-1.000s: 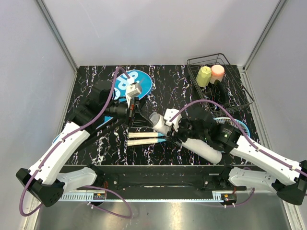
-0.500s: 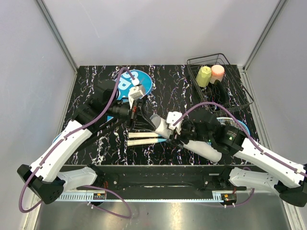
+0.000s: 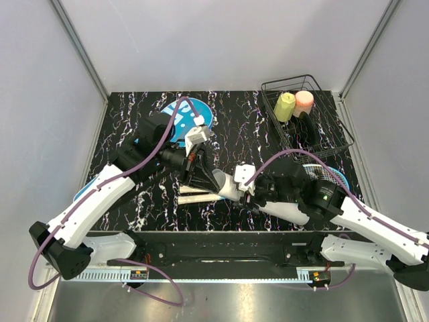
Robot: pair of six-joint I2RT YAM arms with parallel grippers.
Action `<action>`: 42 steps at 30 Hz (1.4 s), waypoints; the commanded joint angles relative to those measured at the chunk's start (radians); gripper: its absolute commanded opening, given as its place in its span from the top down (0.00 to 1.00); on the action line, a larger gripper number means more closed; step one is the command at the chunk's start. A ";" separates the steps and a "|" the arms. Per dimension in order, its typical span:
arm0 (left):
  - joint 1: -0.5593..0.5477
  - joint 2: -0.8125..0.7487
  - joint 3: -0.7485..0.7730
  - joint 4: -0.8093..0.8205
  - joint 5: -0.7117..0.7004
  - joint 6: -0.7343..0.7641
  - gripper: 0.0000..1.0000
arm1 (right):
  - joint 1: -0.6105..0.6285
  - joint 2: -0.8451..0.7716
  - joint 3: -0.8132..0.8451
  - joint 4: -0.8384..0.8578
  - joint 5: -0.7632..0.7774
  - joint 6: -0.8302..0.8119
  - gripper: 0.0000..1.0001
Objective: Pack up the badminton gear
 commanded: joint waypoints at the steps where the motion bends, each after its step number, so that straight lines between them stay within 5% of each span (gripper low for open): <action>1: -0.036 0.028 -0.007 0.006 0.140 0.044 0.94 | 0.015 -0.035 0.003 0.155 -0.048 -0.042 0.75; 12: -0.056 0.094 -0.009 0.006 0.193 0.061 0.68 | 0.022 -0.066 0.009 0.218 -0.131 -0.129 0.77; 30: -0.113 0.227 -0.030 0.006 0.218 0.059 0.64 | 0.122 0.001 0.069 0.336 -0.061 -0.257 0.80; 42: -0.136 0.238 0.094 -0.203 -0.187 0.111 0.64 | 0.124 -0.009 0.087 0.320 0.067 -0.223 0.80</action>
